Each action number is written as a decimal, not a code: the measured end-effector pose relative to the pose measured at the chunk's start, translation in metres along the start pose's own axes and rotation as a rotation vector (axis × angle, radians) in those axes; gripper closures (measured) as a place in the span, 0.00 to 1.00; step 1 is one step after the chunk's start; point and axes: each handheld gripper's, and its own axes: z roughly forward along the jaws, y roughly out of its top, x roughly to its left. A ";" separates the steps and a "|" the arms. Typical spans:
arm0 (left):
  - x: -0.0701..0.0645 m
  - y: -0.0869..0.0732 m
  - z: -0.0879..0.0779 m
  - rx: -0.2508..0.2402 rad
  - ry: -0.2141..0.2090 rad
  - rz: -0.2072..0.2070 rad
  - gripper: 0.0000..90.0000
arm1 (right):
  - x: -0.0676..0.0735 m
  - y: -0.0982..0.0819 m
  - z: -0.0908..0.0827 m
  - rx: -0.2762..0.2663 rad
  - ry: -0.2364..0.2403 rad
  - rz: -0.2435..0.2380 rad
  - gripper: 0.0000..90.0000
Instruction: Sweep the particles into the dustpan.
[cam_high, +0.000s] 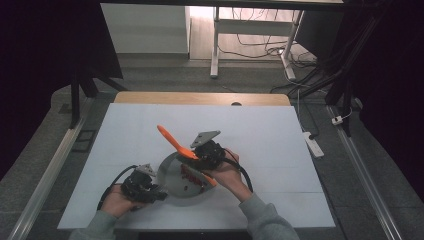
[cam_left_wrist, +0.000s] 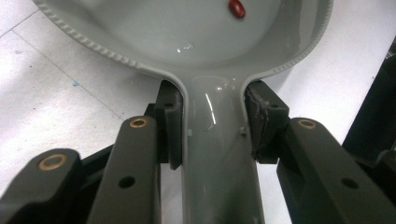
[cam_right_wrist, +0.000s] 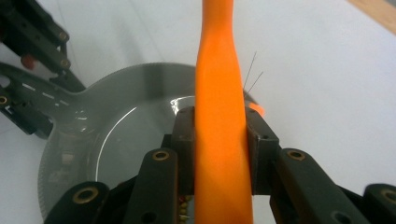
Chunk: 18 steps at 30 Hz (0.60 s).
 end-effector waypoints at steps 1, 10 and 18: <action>0.000 0.000 0.000 0.000 0.000 0.001 0.68 | -0.002 0.000 -0.002 -0.009 -0.006 0.010 0.79; 0.000 0.000 0.000 0.002 -0.001 0.001 0.68 | -0.020 -0.007 -0.010 -0.010 -0.058 0.054 0.79; 0.001 -0.001 0.000 0.005 -0.004 0.003 0.68 | -0.039 -0.021 -0.004 0.014 -0.039 0.143 0.79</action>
